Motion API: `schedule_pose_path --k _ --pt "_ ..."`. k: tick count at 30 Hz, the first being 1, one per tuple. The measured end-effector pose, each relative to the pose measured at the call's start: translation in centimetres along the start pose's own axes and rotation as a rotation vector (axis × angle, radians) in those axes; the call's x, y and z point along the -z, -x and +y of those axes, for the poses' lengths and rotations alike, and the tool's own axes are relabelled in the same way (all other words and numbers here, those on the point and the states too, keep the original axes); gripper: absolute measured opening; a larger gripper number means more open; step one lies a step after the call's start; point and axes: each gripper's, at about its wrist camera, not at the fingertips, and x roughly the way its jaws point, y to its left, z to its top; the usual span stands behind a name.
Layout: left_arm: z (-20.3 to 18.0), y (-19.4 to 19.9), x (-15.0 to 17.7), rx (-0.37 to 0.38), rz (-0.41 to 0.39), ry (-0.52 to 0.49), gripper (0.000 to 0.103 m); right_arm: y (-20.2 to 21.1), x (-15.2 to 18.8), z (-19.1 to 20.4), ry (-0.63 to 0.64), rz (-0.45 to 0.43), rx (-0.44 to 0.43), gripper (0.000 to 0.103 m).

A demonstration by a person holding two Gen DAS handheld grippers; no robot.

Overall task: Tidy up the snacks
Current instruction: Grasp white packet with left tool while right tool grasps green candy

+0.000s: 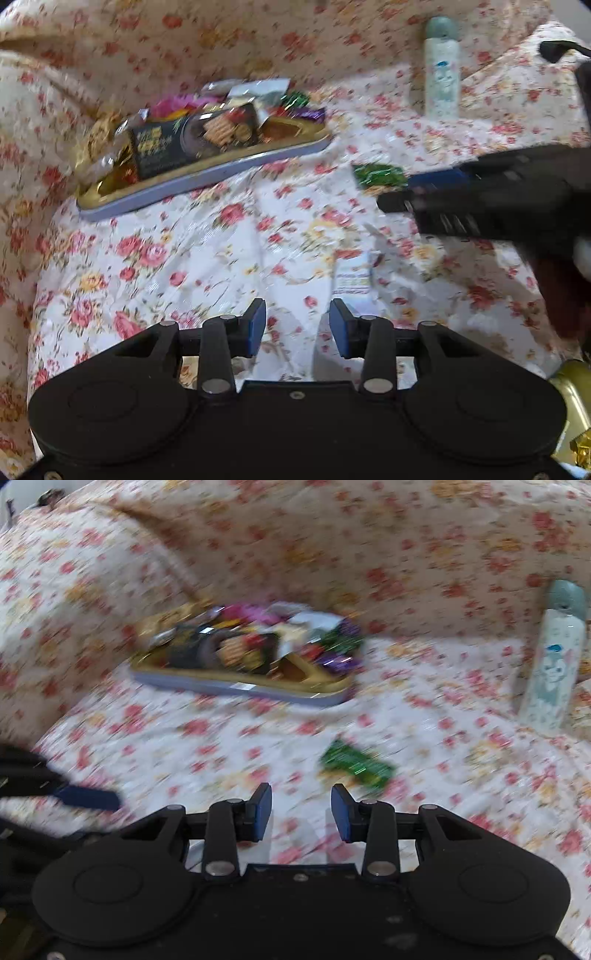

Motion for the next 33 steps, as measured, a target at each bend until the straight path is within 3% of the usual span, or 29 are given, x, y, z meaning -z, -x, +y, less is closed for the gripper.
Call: schedule_pose_path --k 6,18,33 --pt "-1.3 0.4 -0.3 0.045 -0.025 -0.024 0.048 -1.9 -1.1 -3.0 0.007 -0.014 0.075 0.038" --pt "-1.7 -1.1 -1.2 0.05 -0.014 0.006 0.048 -4.5 -1.5 -2.6 0.189 0.017 0.014 0.039" --pt "-2.2 -2.8 -1.5 0.054 0.018 0.0 0.048 -5.4 -1.5 -3.3 0.186 0.03 -0.041 0.039"
